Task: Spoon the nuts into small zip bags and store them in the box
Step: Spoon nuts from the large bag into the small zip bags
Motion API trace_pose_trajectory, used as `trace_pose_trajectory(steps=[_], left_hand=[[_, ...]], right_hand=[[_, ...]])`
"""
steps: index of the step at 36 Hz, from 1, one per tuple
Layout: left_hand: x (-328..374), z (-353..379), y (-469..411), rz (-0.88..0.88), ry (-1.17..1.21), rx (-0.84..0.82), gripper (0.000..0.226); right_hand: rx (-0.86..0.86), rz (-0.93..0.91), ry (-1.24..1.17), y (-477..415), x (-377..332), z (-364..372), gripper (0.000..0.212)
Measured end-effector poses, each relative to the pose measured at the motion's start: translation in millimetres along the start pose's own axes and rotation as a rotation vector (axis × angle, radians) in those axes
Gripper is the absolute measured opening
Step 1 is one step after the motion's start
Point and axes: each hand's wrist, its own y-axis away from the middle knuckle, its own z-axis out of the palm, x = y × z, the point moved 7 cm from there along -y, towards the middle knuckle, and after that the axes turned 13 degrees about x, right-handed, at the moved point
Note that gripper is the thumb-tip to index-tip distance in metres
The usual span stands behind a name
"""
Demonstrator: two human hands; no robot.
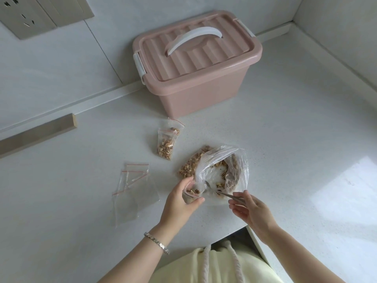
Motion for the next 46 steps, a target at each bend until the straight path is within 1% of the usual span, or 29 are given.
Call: trace_pose_trajectory(steps=[3, 6, 10, 15, 18, 23, 31, 33, 37, 39, 42, 43, 44, 46], left_hand=[[0, -2, 1, 0.005, -0.005, 0.004, 0.057], [-1, -3, 2, -0.001, -0.013, 0.001, 0.061], [-2, -3, 3, 0.004, -0.022, 0.002, 0.062], [-1, -2, 3, 0.004, -0.018, -0.009, 0.062], [-1, 0, 2, 0.002, -0.013, -0.016, 0.061], [0, 2, 1, 0.018, -0.018, -0.019, 0.061], [7, 6, 1, 0.061, -0.012, -0.037, 0.057], [7, 7, 1, 0.062, -0.007, -0.044, 0.057], [7, 8, 1, 0.046, 0.005, -0.037, 0.058], [7, 7, 2, 0.045, 0.006, -0.028, 0.058], [7, 6, 2, 0.032, 0.012, -0.032, 0.058], [7, 6, 3, 0.028, 0.016, -0.036, 0.058], [7, 6, 2, 0.029, 0.019, -0.037, 0.057], [7, 5, 2, 0.034, 0.018, -0.033, 0.055]], right_hand=[[-0.028, 0.144, -0.178, 0, 3, -4, 0.036], [-0.028, 0.208, -0.265, -2, 4, -11, 0.036], [-0.003, 0.198, -0.294, -6, 1, -25, 0.036], [0.017, 0.123, -0.284, -7, -12, -42, 0.036], [0.029, 0.042, -0.206, -3, -27, -48, 0.036], [0.056, -0.146, -0.007, 15, -67, -47, 0.037], [0.017, -0.395, 0.310, 50, -114, -8, 0.037], [0.012, -0.472, 0.422, 57, -118, 5, 0.035], [-0.001, -0.684, 0.686, 75, -119, 32, 0.030], [-0.013, -0.776, 0.777, 87, -120, 42, 0.032], [0.003, -0.888, 0.807, 99, -126, 41, 0.053], [0.015, -0.907, 0.791, 100, -128, 37, 0.056], [0.035, -0.903, 0.754, 99, -131, 30, 0.054], [0.102, -0.859, 0.626, 91, -135, 12, 0.042]])
